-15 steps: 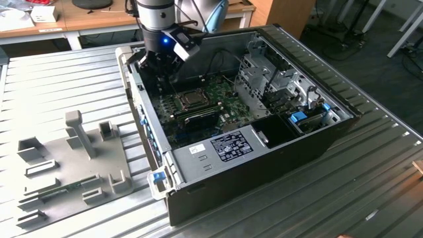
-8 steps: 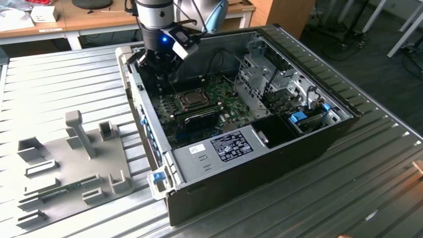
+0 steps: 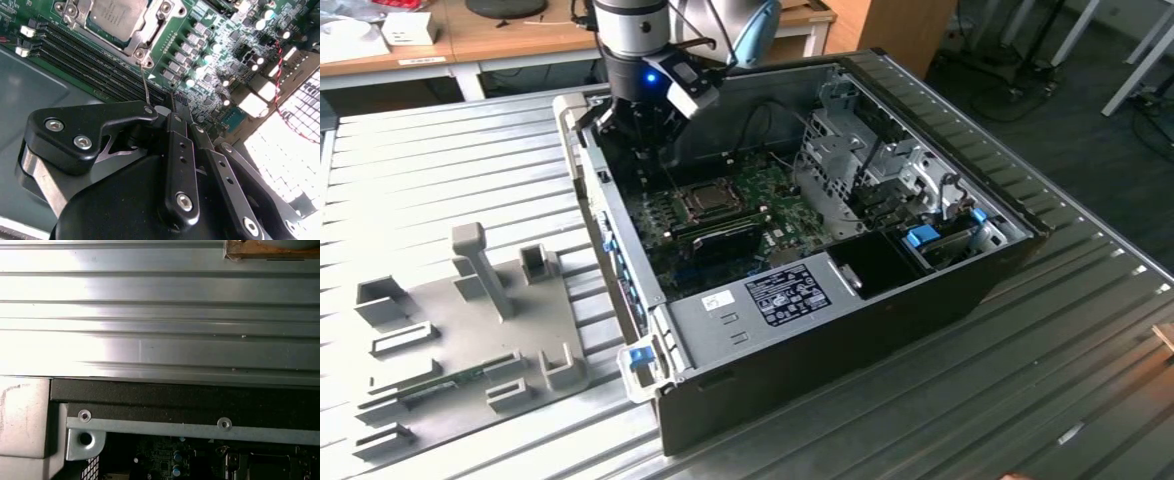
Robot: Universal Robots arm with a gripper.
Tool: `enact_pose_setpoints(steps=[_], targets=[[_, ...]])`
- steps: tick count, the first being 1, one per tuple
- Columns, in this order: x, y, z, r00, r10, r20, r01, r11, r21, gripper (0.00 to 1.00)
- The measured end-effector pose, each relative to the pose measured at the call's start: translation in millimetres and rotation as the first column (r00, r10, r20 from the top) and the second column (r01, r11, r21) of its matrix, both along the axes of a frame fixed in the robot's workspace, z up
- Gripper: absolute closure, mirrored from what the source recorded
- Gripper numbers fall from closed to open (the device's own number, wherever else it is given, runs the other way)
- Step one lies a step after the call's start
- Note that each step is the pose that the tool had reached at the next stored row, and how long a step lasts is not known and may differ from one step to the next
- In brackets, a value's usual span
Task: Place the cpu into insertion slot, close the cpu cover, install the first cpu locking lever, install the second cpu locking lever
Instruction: 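Install the first cpu locking lever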
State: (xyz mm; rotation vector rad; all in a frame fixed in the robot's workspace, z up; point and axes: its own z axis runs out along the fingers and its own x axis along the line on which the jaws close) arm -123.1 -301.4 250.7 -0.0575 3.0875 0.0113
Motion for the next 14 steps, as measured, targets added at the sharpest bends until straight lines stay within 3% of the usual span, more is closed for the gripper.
enact_pose_setpoints(steps=[14], targets=[[3.9, 0.0, -0.8, 1.0, 0.0, 0.0, 0.0, 1.0, 0.0052, 0.9]])
